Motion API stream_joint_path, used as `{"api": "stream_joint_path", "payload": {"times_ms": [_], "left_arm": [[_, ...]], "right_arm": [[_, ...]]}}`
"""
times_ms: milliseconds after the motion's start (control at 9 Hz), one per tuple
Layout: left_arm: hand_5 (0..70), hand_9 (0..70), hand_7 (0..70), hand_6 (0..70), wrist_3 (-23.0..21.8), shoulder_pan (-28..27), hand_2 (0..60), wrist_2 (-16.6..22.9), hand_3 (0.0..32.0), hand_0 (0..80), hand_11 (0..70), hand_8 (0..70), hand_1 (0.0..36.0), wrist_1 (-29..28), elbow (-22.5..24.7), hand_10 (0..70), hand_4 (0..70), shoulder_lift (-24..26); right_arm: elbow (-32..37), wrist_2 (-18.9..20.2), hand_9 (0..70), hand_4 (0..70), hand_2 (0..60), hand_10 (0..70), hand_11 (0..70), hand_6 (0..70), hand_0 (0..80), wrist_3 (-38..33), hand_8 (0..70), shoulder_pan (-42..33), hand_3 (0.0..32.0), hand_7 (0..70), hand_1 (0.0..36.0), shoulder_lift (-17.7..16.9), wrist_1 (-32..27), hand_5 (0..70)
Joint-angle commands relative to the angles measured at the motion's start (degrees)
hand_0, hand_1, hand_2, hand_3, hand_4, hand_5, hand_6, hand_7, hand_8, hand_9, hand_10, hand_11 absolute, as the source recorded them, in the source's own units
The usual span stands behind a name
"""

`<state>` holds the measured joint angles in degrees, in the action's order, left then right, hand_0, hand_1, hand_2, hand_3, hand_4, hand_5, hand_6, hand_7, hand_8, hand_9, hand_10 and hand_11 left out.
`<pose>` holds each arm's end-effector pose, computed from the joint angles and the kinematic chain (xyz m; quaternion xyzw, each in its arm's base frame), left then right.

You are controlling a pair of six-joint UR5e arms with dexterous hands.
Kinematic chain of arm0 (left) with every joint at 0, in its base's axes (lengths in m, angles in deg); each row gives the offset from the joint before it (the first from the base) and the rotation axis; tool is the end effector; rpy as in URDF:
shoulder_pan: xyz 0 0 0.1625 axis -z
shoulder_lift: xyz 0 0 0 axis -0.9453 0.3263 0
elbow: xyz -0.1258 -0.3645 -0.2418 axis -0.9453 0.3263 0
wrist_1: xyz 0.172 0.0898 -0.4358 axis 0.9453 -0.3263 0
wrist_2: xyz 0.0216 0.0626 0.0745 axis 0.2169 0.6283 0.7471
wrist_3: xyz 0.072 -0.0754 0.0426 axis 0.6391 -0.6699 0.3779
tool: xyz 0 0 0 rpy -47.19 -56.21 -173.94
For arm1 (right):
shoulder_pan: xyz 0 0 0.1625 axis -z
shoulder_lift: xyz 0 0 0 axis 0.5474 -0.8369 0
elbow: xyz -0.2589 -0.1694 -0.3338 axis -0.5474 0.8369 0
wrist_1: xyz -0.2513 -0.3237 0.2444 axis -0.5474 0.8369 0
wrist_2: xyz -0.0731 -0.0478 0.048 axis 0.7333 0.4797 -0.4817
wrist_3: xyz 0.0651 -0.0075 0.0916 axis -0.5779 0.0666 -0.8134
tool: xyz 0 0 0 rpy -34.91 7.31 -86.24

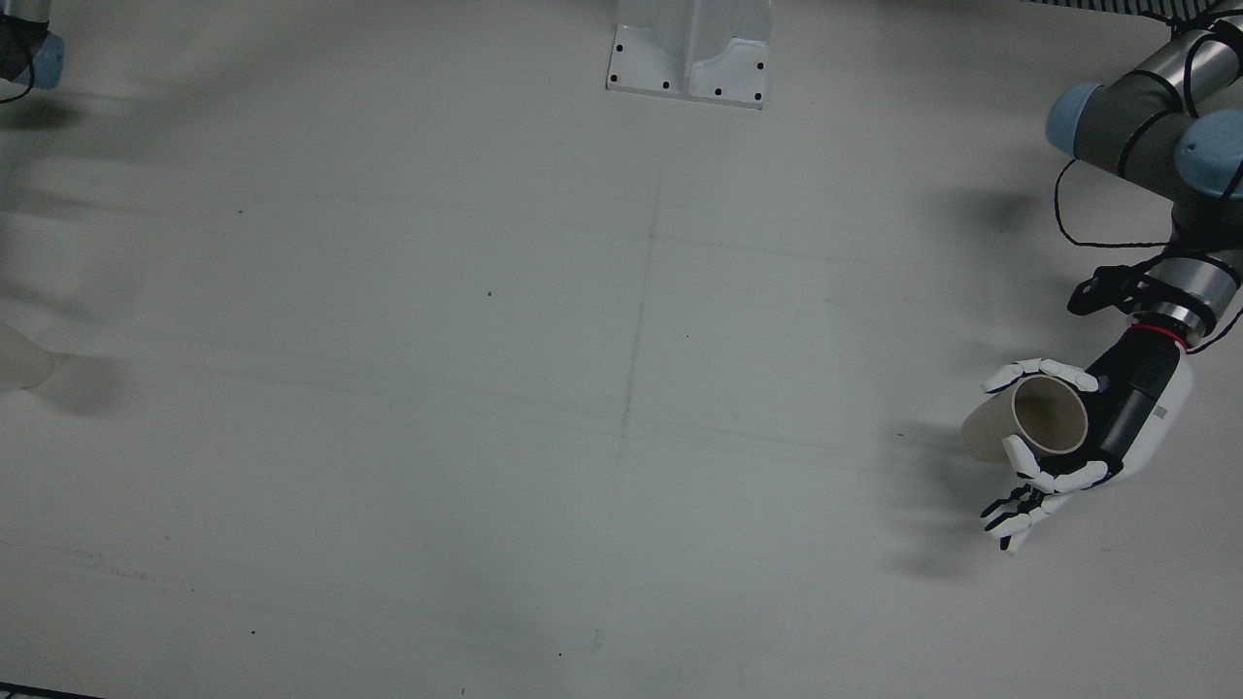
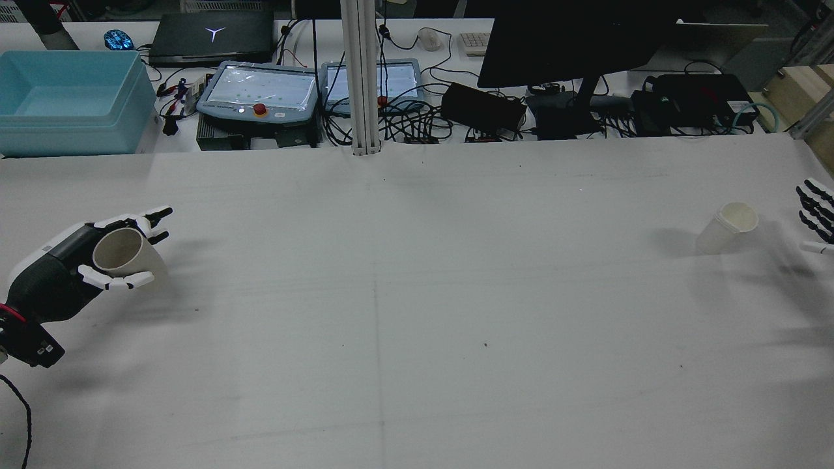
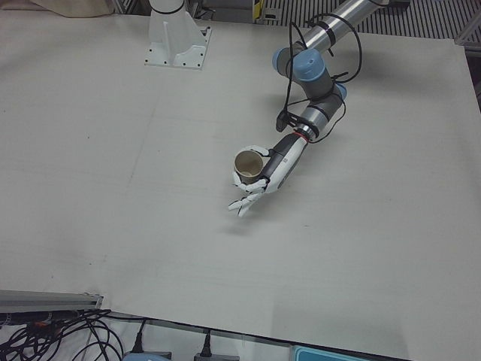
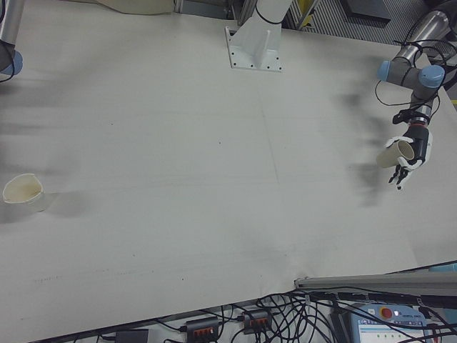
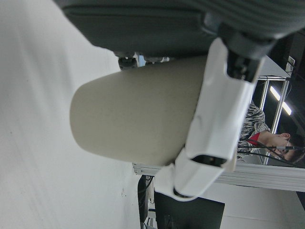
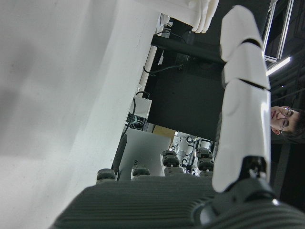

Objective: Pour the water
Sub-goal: 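Reach the right hand to the white paper cup, grasp and lift it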

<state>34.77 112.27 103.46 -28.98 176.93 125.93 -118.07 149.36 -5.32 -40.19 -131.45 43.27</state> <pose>0.3346 -0.5257 0.5711 -0.1675 0.7621 -0.6054 0.1572 0.0057 -0.5075 1.0333 0.0490 -0.7327 0.6649 0.1367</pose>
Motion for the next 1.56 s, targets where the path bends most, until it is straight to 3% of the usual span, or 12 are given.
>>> {"api": "stream_joint_path", "payload": {"times_ms": [0,222,556,889,1444], "left_arm": [[70.0,2.8,13.3,16.3,-0.1,-0.4,60.0,-0.3,0.0,80.0,15.6,9.9,36.0,0.0,0.1,8.1,44.2,0.2],[70.0,2.7,13.3,16.2,-0.1,-0.4,60.0,-0.3,0.0,80.0,15.5,9.8,36.0,0.8,0.2,8.0,44.6,1.5],[70.0,2.7,13.4,16.4,-0.1,-0.3,60.0,-0.3,0.0,80.0,15.6,9.8,36.0,1.0,0.2,8.1,44.6,2.1],[70.0,2.7,13.3,16.5,-0.6,-0.3,60.0,-0.3,0.0,80.0,15.6,9.9,36.0,1.0,0.0,8.1,44.9,2.1],[70.0,2.9,13.0,16.3,-1.1,0.0,60.0,-0.3,0.0,80.0,15.7,10.0,36.0,0.9,-0.2,8.1,43.7,1.9]], "right_arm": [[-0.3,-0.2,0.0,0.0,12.7,0.0,0.0,12.8,61.5,1.4,1.5,2.4,0.0,0.7,29.5,0.8,-0.5,9.4],[-1.1,-0.3,0.1,0.0,15.0,0.0,0.0,14.6,63.8,2.5,1.9,3.4,0.0,7.7,31.6,0.8,-0.5,10.0],[-4.2,-0.3,0.6,0.0,15.4,0.0,0.0,15.7,65.0,4.5,2.1,5.4,0.0,10.4,32.3,0.8,-0.3,10.3],[-6.1,-0.5,2.5,0.0,18.1,0.0,0.0,19.5,66.8,6.4,2.9,7.3,0.0,19.5,33.0,0.8,0.2,10.9],[-7.2,-5.5,2.6,0.9,18.7,0.0,0.0,20.1,70.2,6.6,3.0,12.5,0.0,20.2,34.0,0.8,0.6,10.9]]}}
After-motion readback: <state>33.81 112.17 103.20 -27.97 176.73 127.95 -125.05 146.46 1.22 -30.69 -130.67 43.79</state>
